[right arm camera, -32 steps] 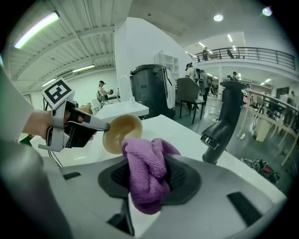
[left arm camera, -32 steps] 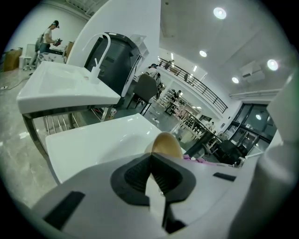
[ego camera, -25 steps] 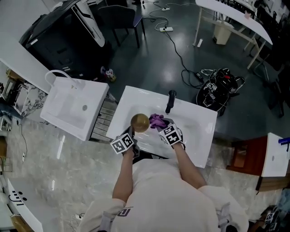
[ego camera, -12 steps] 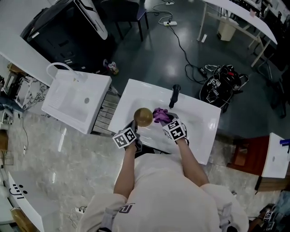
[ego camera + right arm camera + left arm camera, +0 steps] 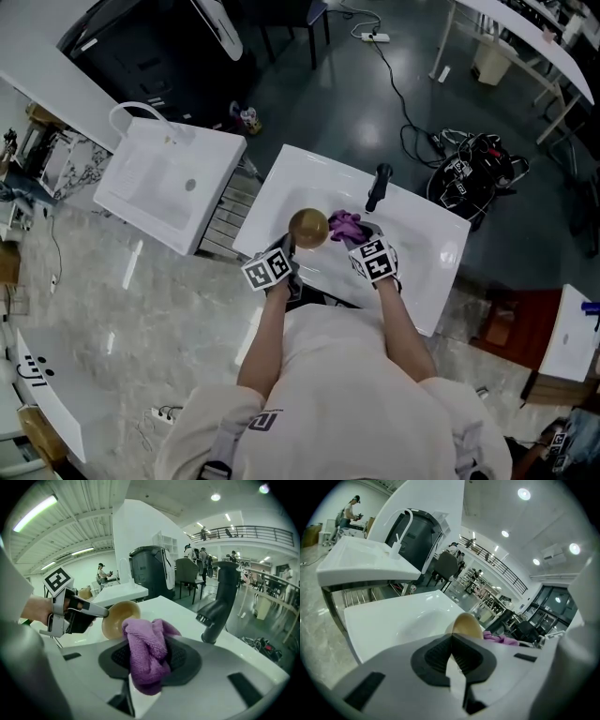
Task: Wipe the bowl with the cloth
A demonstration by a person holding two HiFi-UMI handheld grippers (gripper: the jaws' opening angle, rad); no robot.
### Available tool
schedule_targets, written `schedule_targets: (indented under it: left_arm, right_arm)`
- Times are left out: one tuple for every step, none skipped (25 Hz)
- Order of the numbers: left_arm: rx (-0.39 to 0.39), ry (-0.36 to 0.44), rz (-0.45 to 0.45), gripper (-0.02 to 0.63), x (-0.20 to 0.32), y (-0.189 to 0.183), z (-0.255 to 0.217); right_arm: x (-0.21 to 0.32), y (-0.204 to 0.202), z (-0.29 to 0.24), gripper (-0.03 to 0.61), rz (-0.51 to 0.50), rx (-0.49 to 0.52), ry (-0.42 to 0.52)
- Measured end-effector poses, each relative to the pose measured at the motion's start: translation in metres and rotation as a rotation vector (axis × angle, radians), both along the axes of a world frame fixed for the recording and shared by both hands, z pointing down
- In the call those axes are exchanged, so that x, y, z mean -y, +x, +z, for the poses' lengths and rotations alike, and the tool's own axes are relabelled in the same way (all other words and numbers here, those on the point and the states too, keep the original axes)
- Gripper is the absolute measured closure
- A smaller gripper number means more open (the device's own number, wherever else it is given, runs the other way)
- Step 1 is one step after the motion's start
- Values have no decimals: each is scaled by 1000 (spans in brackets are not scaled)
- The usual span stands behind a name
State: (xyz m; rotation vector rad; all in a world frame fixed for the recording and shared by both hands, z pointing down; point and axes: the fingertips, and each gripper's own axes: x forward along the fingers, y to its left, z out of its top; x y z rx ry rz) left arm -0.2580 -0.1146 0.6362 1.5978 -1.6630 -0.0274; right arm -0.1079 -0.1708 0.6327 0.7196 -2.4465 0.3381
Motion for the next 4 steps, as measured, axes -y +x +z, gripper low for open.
schedule_targets:
  left_arm:
    - [1,0,-2,604,-1,-1,0]
    - [1,0,-4,604,-2,-1,1]
    - [0,1,-5,604,-2,-2,2]
    - [-1,1,-6,604,-2,-2,3]
  right_arm:
    - [-1,-1,0,457,-3,-1,1]
    - [-1,-1,1,457,-5,-1,2]
    - [-1,-1,2,457,-6,-2,4]
    - [-1,-1,2,457,-7,-2,6]
